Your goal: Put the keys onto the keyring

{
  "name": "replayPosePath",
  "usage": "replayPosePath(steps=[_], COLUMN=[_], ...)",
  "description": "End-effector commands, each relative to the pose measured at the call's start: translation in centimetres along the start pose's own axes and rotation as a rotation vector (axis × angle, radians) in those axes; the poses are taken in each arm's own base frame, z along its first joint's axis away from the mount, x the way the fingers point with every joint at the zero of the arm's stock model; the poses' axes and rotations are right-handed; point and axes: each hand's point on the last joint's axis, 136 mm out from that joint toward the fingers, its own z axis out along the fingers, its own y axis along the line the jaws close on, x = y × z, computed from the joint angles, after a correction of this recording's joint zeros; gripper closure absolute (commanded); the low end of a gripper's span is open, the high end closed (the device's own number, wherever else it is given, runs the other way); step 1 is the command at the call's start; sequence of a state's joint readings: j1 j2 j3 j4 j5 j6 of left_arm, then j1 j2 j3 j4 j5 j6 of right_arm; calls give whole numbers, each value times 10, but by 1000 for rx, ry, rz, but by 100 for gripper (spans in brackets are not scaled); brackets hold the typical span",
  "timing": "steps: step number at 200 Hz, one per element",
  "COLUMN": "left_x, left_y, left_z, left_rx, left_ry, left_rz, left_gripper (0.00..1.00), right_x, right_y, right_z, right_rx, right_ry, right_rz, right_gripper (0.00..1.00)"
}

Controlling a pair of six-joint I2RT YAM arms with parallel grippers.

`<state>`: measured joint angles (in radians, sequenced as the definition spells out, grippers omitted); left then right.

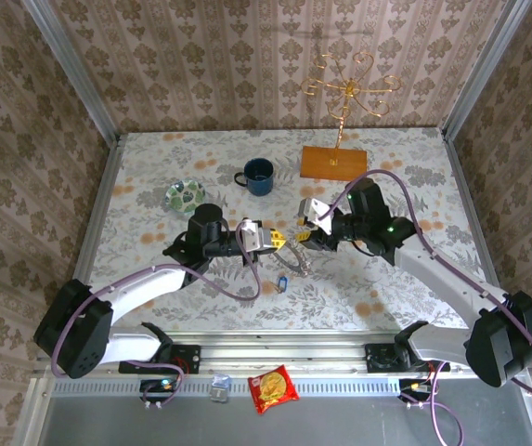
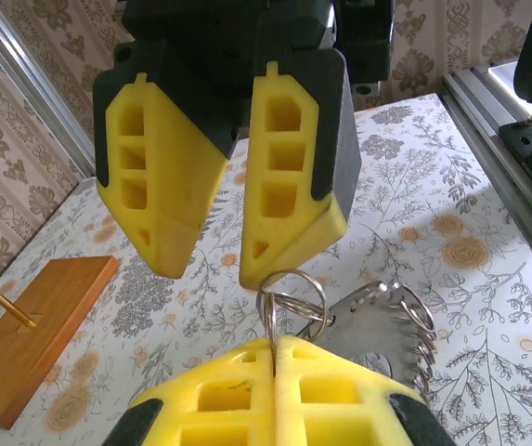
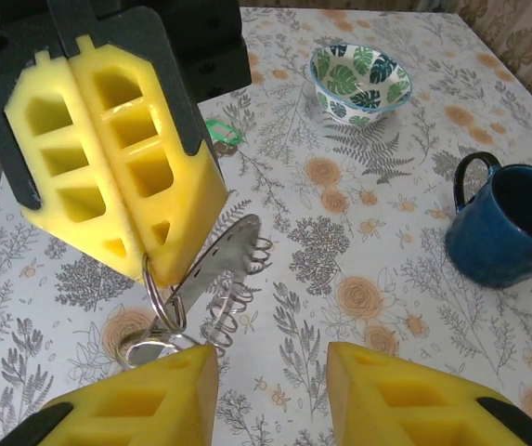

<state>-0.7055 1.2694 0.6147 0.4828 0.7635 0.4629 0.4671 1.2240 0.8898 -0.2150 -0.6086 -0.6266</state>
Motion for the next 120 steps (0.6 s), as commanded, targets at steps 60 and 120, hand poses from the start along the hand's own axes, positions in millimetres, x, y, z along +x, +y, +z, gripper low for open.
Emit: replayPosePath(steps=[60, 120], left_x=[-12, -13], left_y=[3, 1], left_z=[0, 1], left_rx=[-23, -18], left_ry=[-44, -54], left_rz=[44, 40], left_gripper=[100, 100], right_x=[13, 6], right_y=[35, 33], right_z=[9, 13], right_rx=[-150, -38], right_ry=[77, 41], right_rz=[-47, -59], right_gripper=[68, 73])
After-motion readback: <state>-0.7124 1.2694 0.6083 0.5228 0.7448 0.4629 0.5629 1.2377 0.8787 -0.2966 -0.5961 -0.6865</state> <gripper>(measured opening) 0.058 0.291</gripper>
